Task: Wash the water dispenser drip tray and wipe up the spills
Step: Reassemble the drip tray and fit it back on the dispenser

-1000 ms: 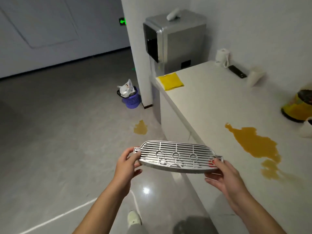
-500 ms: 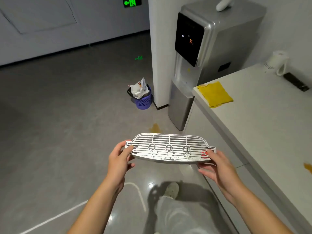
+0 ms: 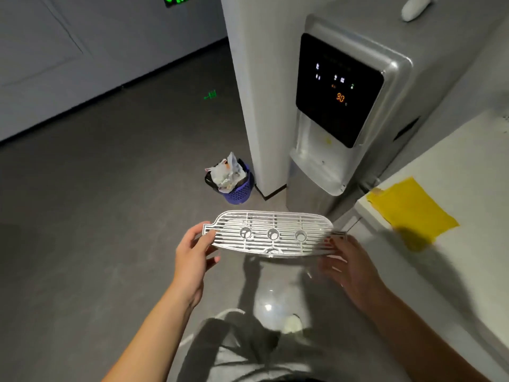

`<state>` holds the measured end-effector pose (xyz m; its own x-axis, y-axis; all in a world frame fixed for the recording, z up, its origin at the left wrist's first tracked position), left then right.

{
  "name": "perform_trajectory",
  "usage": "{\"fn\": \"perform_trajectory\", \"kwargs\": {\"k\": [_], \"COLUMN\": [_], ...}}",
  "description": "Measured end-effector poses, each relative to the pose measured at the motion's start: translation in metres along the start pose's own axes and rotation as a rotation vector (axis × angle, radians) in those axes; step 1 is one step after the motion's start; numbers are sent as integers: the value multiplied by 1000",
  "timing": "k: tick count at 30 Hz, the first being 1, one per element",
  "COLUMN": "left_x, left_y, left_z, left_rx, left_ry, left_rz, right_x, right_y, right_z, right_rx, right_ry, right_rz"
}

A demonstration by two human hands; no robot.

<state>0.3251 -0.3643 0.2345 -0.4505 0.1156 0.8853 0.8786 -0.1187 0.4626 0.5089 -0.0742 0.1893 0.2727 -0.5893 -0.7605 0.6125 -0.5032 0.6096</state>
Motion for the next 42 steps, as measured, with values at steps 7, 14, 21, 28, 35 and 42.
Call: {"fn": "perform_trajectory", "kwargs": {"k": [7, 14, 21, 28, 35, 42], "left_x": [38, 31, 7, -39, -65, -52], "left_y": [-172, -326, -427, -486, -493, -494], "left_z": [81, 182, 280, 344, 378, 398], "left_rx": [-204, -479, -699, -732, -720, -791], "left_ry": [-37, -155, -353, -479, -487, -732], "left_rz": [-59, -250, -228, -183, -141, 152], "right_x": [-23, -20, 17, 38, 47, 33], "right_y": [-105, -173, -255, -332, -361, -369], "right_z": [22, 41, 29, -1, -27, -32], "right_rx": [242, 500, 710, 797, 897, 912], "right_ry": [-147, -328, -491, -530, -539, -441], "right_rz": [-14, 14, 71, 51, 24, -4]}}
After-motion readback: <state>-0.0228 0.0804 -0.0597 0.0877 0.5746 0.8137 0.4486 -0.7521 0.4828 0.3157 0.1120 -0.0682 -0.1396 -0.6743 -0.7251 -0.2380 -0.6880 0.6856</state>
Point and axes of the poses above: each hand's wrist, its own y-axis away from the middle knuckle, its own z-axis out of the palm, x = y × z, the point moved 7 cm from there along -y, towards the middle knuckle, and after that the axes turned 2 degrees about x, right-handed, at the moved point
